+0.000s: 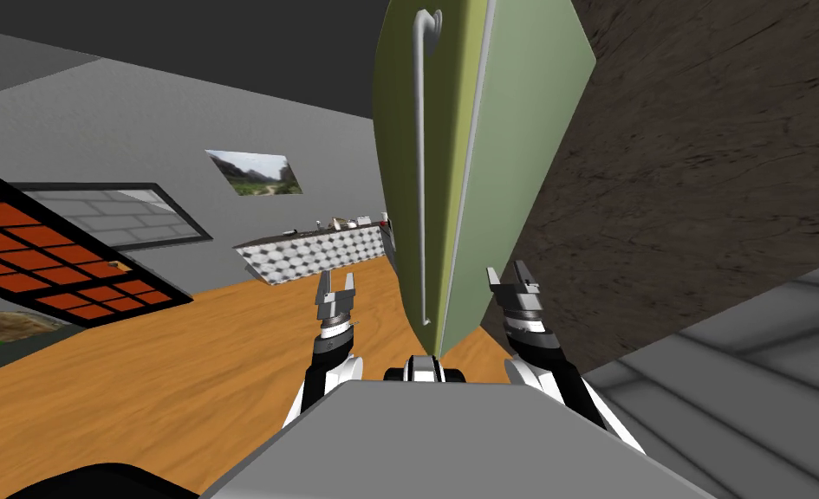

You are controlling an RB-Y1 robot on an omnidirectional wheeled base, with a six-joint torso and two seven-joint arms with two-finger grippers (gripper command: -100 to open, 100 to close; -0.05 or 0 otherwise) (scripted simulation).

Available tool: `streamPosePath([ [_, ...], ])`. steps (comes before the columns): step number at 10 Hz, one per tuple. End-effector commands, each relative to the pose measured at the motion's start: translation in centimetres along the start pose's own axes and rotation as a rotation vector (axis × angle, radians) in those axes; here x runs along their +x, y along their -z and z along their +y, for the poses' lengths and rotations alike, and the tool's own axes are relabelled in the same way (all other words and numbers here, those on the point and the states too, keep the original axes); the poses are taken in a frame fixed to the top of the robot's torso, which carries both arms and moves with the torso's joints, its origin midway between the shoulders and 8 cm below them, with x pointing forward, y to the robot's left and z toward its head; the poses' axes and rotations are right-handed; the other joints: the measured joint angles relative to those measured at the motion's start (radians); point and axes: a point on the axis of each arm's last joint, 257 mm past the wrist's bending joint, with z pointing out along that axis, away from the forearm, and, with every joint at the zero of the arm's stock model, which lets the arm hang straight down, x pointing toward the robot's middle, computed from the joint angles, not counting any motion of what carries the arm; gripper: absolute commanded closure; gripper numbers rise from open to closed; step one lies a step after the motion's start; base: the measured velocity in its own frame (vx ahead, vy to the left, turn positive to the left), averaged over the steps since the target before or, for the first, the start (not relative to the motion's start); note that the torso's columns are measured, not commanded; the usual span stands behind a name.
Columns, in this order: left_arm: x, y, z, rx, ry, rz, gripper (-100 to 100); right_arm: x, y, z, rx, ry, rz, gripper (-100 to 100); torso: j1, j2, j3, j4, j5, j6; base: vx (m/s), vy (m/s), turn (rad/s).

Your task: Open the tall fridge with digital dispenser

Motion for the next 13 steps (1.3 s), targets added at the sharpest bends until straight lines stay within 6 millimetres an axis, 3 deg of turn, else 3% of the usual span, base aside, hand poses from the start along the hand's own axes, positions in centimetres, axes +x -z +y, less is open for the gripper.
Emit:
streamPosePath([
  [1, 0.0, 0.0, 0.0, 0.000, 0.000, 0.000, 0, -0.3, 0.0, -0.3, 0.003, -0.082, -0.001, -100, 0.000, 0.001, 0.000, 0.000, 0.000, 0.000, -0.026, -0.005, 0.056],
  [13, 0.0, 0.0, 0.0, 0.000, 0.000, 0.000, 0, -2.0, -0.4, -2.1, -0.001, -0.475, -0.051, -100, 0.000, 0.001, 0.001, 0.000, 0.000, 0.000, -0.024, -0.001, 0.096],
])
